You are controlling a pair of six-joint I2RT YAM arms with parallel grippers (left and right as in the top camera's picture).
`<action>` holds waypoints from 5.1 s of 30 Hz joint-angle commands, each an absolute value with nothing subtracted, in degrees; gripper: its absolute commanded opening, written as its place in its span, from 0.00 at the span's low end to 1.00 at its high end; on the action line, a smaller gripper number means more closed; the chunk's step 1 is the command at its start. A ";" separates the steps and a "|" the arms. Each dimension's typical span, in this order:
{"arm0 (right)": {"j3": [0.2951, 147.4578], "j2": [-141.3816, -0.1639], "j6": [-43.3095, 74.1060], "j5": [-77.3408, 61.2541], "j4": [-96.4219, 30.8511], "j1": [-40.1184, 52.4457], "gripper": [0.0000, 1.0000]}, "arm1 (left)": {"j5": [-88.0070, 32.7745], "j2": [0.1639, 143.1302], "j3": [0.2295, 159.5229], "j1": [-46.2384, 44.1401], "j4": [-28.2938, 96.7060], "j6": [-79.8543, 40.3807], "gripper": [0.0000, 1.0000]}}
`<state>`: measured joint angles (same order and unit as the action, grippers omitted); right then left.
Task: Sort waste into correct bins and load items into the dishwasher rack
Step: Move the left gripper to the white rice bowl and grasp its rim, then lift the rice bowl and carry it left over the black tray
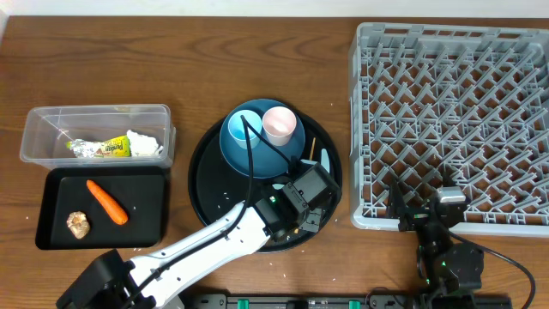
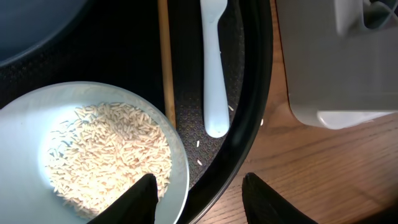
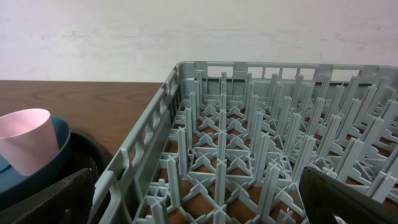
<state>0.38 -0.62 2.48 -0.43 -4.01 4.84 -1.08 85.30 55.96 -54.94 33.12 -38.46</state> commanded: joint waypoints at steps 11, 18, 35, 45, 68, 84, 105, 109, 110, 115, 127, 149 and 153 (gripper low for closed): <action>0.30 -0.30 2.04 -0.62 -4.21 4.89 0.99 | 0.05 91.00 55.33 -55.11 32.86 -39.81 0.42; 0.30 -0.30 2.04 -0.62 -4.19 4.89 0.99 | 0.10 92.92 55.33 -55.11 31.81 -39.79 0.41; 0.30 -0.30 2.04 -0.62 -4.21 4.89 0.99 | 0.12 95.50 55.35 -55.09 31.55 -40.84 0.29; 0.30 -0.30 2.04 -0.62 -4.21 4.89 0.99 | 0.75 95.50 55.33 -55.07 31.59 -40.82 0.27; 0.30 -0.30 2.04 -0.62 -4.21 4.89 0.99 | 2.22 96.14 55.33 -55.11 31.99 -40.84 0.27; 0.30 -0.30 2.04 -0.62 -4.21 4.89 0.99 | 2.22 96.12 55.33 -55.09 32.03 -40.82 0.06; 0.30 -0.30 2.04 -0.62 -4.21 4.89 0.99 | 2.87 88.23 55.42 -50.72 40.27 -33.56 0.06; 0.30 -0.30 2.04 -0.62 -4.21 4.89 0.99 | 3.09 85.78 55.42 -50.19 40.51 -32.29 0.06; 0.30 -0.30 2.04 -0.62 -4.21 4.89 0.99 | 3.09 85.27 55.42 -49.93 40.80 -32.27 0.06; 0.30 -0.30 2.04 -0.62 -4.21 4.89 0.99 | 3.75 83.61 55.42 -47.42 43.81 -29.95 0.06; 0.30 -0.30 2.04 -0.62 -4.21 4.89 0.99 | 3.68 75.13 55.42 -35.05 51.88 -24.53 0.06; 0.30 -0.30 2.04 -0.62 -4.21 4.89 0.99 | -4.43 58.81 55.42 7.42 53.34 -12.34 0.06; 0.30 -0.27 2.04 -0.62 -4.21 4.89 0.99 | -9.56 58.81 55.42 15.86 53.39 -9.67 0.06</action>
<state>0.38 -0.62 2.48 -0.45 -4.01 4.84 -4.49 59.37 55.83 11.29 53.49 -13.45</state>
